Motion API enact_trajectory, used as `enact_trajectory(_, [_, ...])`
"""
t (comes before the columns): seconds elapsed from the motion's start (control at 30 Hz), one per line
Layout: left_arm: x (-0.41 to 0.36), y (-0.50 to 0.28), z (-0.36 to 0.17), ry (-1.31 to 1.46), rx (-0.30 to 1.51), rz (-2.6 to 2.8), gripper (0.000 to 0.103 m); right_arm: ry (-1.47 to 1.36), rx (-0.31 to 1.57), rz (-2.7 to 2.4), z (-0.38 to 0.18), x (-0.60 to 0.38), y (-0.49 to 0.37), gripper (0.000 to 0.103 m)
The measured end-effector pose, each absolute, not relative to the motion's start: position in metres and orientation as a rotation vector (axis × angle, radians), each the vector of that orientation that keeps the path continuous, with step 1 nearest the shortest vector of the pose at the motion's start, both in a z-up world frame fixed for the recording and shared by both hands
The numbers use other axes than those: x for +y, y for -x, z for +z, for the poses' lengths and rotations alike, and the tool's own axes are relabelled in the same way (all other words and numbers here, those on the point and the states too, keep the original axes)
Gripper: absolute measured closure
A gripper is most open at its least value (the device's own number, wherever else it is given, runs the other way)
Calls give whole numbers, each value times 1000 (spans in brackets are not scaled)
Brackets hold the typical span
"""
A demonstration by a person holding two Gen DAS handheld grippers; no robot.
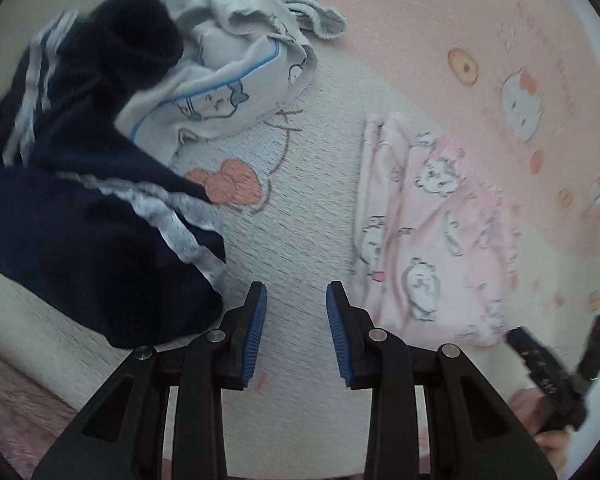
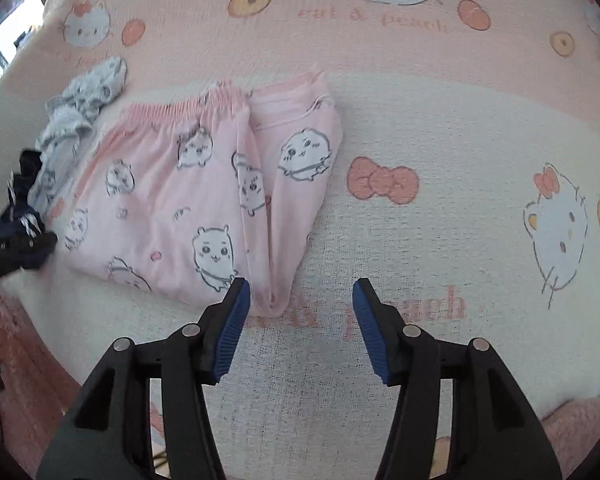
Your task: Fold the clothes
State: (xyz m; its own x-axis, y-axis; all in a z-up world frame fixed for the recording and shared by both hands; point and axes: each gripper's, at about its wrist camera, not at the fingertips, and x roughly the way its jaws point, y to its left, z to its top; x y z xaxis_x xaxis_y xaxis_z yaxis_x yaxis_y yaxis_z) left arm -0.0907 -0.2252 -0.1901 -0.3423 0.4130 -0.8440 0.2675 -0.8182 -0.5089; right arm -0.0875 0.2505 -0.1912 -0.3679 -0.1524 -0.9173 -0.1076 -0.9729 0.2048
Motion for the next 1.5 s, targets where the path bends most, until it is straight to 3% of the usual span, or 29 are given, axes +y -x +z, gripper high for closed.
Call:
enact_trajectory(0.13, [-206,90,-211,1717,-993,2159,66,-1826,-681,-2378,-218,264,93,40])
enact_trajectory(0.23, [-189,97,-208,1703,-863,2204,67,-1779,-643,-2429,-219,246,99,40])
enact_trajectory(0.27, [-185,97,-203,1698,-824,2216,72,-1804,-598,-2455,-218,239,101,50])
enact_trajectory(0.3, [-181,98,-199,1693,-785,2227,87,-1807,-559,-2453,-215,234,102,66])
enact_trajectory(0.33, [-176,99,-194,1687,-746,2238,89,-1798,-546,-2450,-212,232,101,89])
enact_trajectory(0.7, [-151,62,-150,1583,-455,2244,91,-1690,-541,-2495,-163,248,32,91])
enact_trajectory(0.9, [-164,25,-174,1816,-168,2292,93,-1797,-522,-2494,-197,247,9,91])
enact_trajectory(1.0, [-192,27,-179,1878,-303,2305,92,-1865,-632,-2454,-210,263,2,90])
enact_trajectory(1.1, [-196,27,-163,1728,-449,2244,90,-1730,-538,-2568,-181,258,-6,87])
enact_trajectory(1.27, [-160,20,-176,1769,-280,2152,84,-1534,-193,-2768,-148,231,-24,82])
enact_trajectory(1.5, [-153,14,-190,1831,-195,2128,83,-1781,-239,-2522,-195,217,-7,81])
